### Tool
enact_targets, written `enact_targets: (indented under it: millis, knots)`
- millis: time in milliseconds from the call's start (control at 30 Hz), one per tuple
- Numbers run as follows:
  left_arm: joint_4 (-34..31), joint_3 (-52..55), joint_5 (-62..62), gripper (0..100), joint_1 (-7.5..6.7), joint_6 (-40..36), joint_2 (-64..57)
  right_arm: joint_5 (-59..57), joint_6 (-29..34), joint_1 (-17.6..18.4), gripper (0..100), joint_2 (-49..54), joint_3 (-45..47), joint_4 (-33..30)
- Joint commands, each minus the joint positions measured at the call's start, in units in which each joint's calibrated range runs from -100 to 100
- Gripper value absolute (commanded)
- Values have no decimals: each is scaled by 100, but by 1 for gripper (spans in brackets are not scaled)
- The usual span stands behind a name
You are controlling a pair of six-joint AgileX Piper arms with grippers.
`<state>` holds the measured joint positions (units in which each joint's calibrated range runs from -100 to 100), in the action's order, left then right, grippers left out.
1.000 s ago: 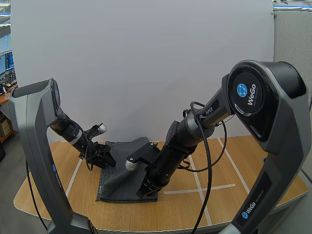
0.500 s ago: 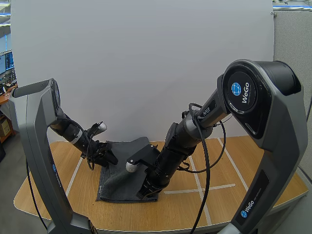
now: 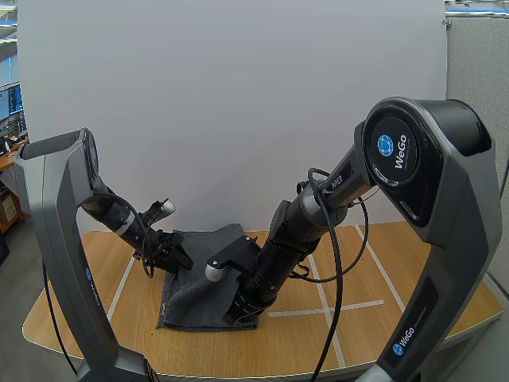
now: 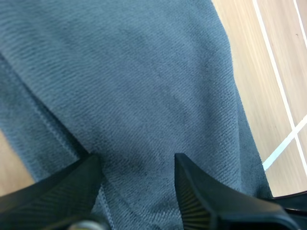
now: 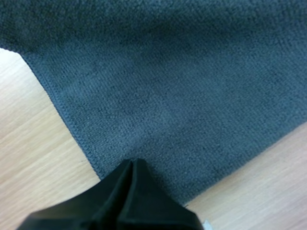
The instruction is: Fold the towel
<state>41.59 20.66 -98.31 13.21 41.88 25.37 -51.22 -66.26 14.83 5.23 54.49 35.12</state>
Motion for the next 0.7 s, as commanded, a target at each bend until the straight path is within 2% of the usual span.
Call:
enact_targets:
  millis: [0,100,167,400,667]
  knots:
    - [51,-45,-145,75,-187,41,-17,-88,-46,-25,0,31,20,14]
    - [43,-45,106,75,-290,41,-17,-88,-46,-25,0,31,20,14]
    - [12,-45,204,75,-301,13,-17,-88,-46,-25,0,31,20,14]
    - [-450,-45,459,75,-293,-79,-17,-104,-46,-25,0,31,20,14]
    - [-658,-45,742,75,-285,-103,-17,-185,-46,-25,0,31,20,14]
